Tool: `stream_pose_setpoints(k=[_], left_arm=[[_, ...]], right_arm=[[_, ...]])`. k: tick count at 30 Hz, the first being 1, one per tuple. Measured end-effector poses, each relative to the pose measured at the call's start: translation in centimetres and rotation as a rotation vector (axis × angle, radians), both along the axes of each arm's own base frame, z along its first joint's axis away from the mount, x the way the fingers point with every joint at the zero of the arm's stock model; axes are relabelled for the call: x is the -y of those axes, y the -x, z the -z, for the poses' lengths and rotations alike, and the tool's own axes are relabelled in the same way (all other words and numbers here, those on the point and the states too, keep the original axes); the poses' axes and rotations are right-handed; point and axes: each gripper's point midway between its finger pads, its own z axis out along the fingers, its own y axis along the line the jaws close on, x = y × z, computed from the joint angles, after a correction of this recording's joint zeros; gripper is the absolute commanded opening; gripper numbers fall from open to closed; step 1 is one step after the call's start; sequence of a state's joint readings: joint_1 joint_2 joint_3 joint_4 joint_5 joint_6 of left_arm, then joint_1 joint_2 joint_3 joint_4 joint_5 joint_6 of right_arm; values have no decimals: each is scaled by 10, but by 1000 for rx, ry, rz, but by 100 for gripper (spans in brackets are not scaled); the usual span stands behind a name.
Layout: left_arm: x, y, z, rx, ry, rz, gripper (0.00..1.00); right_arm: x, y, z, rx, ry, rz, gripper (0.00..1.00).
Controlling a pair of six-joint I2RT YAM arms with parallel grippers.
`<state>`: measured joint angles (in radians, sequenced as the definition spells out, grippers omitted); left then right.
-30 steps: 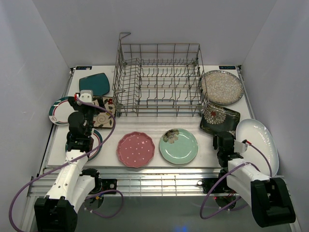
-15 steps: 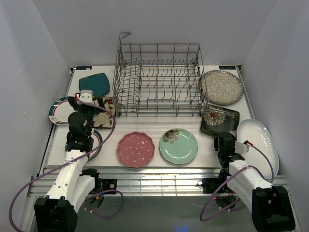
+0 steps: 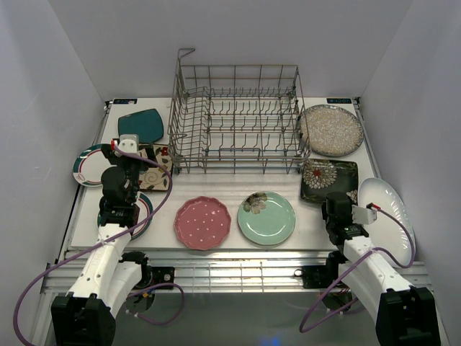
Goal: Load the plates into the dish rack
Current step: Pick up the plate at the center of the board.
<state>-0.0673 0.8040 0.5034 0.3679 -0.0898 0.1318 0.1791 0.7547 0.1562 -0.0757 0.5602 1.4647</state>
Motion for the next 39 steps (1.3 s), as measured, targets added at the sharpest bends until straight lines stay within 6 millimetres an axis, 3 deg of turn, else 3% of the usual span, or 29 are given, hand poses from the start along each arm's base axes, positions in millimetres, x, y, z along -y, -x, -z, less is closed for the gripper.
stream_pose_setpoints(k=[10, 21, 29, 39], left_arm=[[0, 0, 0, 0, 0, 0, 98], [0, 0, 0, 0, 0, 0, 98], [0, 0, 0, 0, 0, 0, 98], [0, 0, 0, 0, 0, 0, 98]], right_arm=[[0, -4, 1, -14, 33, -24, 8], [-1, -21, 1, -21, 55, -34, 8], [1, -30, -9, -48, 108, -54, 8], [9, -17, -24, -84, 179, -61, 8]])
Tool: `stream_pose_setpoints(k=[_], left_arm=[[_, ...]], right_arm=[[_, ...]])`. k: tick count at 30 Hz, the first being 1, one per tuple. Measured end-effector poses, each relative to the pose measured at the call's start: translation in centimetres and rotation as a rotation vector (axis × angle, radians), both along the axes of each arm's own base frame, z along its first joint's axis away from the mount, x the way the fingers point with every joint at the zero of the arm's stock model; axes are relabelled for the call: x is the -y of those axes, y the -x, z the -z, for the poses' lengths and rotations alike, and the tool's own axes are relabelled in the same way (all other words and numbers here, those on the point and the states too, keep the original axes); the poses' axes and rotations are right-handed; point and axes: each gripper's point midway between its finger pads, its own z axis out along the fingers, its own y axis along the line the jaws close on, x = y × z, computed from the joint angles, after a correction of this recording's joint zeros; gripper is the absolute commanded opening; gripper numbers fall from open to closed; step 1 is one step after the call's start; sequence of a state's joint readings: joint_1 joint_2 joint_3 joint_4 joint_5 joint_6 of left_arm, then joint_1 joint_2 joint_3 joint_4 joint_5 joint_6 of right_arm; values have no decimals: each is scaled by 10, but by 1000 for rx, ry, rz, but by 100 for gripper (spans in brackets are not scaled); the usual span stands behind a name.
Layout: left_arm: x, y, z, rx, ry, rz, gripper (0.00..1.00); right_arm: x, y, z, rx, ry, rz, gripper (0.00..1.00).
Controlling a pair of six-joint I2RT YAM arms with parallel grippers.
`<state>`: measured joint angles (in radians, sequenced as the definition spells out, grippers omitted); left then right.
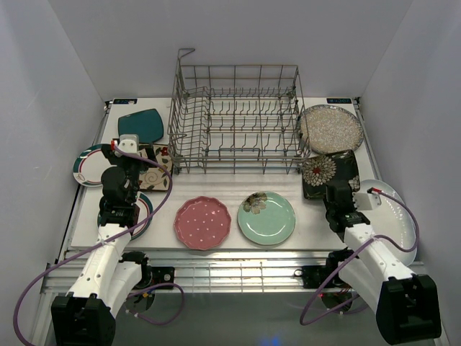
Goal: Load the plates into the dish rack
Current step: Pick up the plate at the center of the board.
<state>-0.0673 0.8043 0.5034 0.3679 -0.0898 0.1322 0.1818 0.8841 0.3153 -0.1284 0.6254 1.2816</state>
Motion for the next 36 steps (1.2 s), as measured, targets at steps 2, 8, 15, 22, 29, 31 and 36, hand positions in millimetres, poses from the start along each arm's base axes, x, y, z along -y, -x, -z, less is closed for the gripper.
stream_pose_setpoints(k=[2, 8, 15, 22, 29, 31, 36], left_arm=[[0, 0, 0, 0, 0, 0, 98], [0, 0, 0, 0, -1, 0, 98], [0, 0, 0, 0, -2, 1, 98], [0, 0, 0, 0, -2, 1, 98], [0, 0, -1, 3, -2, 2, 98], [0, 1, -2, 6, -2, 3, 98], [1, 2, -4, 12, -2, 8, 98]], right_arm=[[3, 4, -5, 5, 17, 4, 8], [14, 16, -13, -15, 78, 20, 8], [26, 23, -29, -62, 153, 45, 8], [35, 29, -46, -94, 225, 39, 8], [39, 28, -62, -122, 303, -4, 8], [39, 27, -65, -138, 325, -23, 8], [40, 21, -78, -157, 377, -64, 8]])
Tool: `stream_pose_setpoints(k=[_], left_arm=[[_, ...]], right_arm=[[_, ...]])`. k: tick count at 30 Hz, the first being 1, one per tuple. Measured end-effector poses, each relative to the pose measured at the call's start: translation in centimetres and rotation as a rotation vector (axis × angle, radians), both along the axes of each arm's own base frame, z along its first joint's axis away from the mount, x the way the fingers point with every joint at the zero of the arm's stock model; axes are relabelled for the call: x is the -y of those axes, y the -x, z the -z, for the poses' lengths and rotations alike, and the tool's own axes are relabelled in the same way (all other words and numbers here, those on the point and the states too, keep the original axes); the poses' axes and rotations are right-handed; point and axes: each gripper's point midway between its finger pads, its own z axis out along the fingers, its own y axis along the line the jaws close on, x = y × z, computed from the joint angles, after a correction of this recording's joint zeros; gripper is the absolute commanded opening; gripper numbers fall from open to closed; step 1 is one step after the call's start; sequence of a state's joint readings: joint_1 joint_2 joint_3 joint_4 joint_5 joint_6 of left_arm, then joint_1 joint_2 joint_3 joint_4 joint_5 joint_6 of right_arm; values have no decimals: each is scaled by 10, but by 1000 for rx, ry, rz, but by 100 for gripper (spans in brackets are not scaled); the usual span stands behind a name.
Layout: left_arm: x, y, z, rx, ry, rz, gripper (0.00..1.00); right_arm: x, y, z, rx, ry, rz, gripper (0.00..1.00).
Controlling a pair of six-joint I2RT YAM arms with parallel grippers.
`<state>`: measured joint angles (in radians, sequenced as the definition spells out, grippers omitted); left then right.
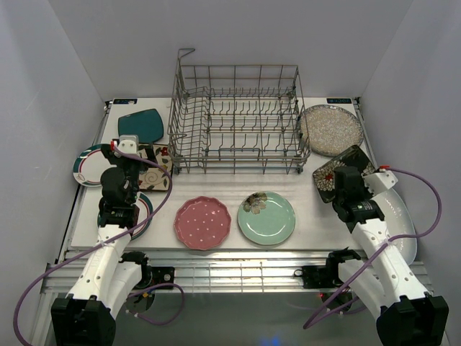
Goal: Load the plates into the dish rack
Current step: Pick up the plate at the center of the board, then insert the plate into the dish rack.
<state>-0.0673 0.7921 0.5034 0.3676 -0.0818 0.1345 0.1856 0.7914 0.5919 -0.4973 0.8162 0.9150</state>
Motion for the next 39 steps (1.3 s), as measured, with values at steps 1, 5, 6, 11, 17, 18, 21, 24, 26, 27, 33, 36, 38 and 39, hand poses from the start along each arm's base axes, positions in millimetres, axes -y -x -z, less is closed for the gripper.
stream_pose_setpoints(k=[1, 5, 6, 11, 17, 18, 21, 24, 26, 27, 33, 36, 38, 39], left_arm=[[0, 0, 0, 0, 0, 1, 98], [1, 0, 0, 0, 0, 4, 98], [1, 0, 0, 0, 0, 4, 98], [1, 0, 0, 0, -1, 7, 98], [2, 0, 0, 0, -1, 11, 98], [2, 0, 0, -1, -1, 12, 98], [2, 0, 0, -1, -2, 12, 98], [2, 0, 0, -1, -2, 12, 98], [2, 0, 0, -1, -2, 12, 98], [2, 0, 0, -1, -2, 13, 98], [3, 0, 0, -2, -2, 15, 98], [3, 0, 1, -2, -2, 15, 98], [3, 0, 1, -3, -2, 15, 98], [3, 0, 1, -2, -2, 16, 98]], right_arm=[[0, -1, -3, 1, 5, -5, 8], [0, -5, -18, 13, 28, -26, 8], [0, -6, -22, 18, 32, -30, 8], [2, -10, -49, 48, 57, -38, 8], [5, -14, -75, 81, 94, -45, 8], [6, -15, -79, 82, 102, -48, 8], [6, -20, -94, 86, 125, -57, 8], [6, -26, -108, 92, 143, -68, 8], [6, -29, -119, 106, 156, -70, 8], [7, -31, -123, 113, 164, -74, 8], [5, -47, -154, 137, 198, -92, 8], [2, -60, -168, 162, 207, -102, 8], [1, -66, -173, 171, 216, -111, 8], [0, -68, -176, 176, 219, -117, 8]])
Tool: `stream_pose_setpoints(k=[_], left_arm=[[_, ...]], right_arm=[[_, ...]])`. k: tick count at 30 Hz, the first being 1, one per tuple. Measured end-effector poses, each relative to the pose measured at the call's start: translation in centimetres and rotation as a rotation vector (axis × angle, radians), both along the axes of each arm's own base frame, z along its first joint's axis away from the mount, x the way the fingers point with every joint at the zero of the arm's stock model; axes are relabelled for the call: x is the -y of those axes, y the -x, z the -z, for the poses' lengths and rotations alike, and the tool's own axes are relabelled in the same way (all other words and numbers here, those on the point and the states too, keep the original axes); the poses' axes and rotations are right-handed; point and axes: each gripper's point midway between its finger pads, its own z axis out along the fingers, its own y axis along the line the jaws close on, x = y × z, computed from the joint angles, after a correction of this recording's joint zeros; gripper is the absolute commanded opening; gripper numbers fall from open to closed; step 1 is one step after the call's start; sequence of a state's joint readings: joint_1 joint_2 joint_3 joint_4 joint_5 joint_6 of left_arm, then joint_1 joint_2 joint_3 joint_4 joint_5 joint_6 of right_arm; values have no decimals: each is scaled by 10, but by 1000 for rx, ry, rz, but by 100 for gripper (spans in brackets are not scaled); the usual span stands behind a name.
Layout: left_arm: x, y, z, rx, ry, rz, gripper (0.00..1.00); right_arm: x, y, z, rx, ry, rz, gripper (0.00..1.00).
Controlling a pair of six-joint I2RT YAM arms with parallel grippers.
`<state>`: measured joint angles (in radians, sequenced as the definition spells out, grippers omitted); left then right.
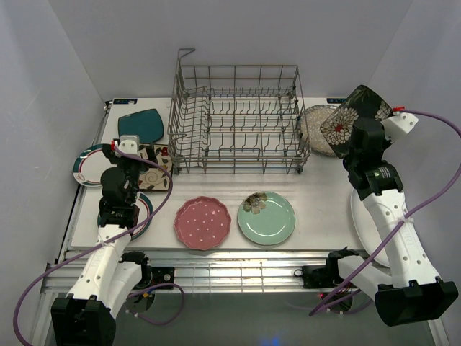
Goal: Load the plates into the dish rack
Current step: Insert the plate into the dish rack.
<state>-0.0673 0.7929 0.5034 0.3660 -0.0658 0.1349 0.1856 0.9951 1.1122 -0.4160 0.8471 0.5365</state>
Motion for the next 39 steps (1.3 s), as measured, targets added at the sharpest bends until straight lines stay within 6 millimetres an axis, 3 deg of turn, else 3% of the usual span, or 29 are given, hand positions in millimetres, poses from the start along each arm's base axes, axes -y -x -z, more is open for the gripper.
stream_pose_setpoints(k=[8, 15, 25, 39], left_arm=[[1, -1, 2, -7, -1, 7, 98], [4, 0, 7, -25, -3, 23, 98], [7, 0, 10, -41, -2, 37, 98], [15, 0, 11, -62, 8, 83, 98]], right_arm=[[-12, -21, -19, 41, 42, -97, 8], [-33, -57, -32, 67, 62, -197, 8], [-67, -101, -33, 100, 104, -318, 8], [-121, -169, -17, 125, 321, -310, 8]])
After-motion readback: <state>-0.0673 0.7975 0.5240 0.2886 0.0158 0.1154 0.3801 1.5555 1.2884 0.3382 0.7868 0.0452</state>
